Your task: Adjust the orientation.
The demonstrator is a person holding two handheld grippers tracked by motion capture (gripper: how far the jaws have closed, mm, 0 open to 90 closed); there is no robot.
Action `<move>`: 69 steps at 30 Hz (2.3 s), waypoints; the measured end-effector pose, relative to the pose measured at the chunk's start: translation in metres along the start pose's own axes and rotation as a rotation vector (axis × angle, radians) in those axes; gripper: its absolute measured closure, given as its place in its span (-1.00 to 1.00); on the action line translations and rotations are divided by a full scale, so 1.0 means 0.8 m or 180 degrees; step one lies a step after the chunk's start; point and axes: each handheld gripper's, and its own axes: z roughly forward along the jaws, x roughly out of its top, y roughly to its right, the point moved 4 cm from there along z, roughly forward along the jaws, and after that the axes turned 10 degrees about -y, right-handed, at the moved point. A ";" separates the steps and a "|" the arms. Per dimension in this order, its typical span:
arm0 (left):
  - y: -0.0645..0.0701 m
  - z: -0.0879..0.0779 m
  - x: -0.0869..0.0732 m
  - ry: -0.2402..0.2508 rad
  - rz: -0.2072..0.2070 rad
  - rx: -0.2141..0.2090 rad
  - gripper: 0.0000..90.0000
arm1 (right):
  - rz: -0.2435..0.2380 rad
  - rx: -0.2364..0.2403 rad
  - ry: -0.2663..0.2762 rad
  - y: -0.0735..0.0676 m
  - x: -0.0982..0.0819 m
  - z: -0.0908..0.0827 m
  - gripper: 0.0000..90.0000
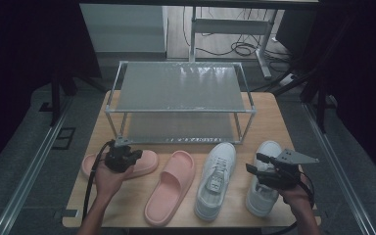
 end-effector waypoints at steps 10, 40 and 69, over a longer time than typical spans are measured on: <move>0.004 0.034 0.036 -0.0049 -0.0085 -0.0048 0.99 | 0.0002 0.0013 -0.0028 -0.001 -0.001 0.003 -0.11; -0.003 0.087 0.040 -0.0556 -0.0261 0.0150 0.97 | 0.0013 0.0028 -0.0040 0.001 -0.002 0.005 -0.11; 0.030 0.033 -0.047 -0.0409 -0.0080 -0.0130 0.96 | -0.0008 0.0010 -0.0033 -0.002 -0.002 0.002 -0.11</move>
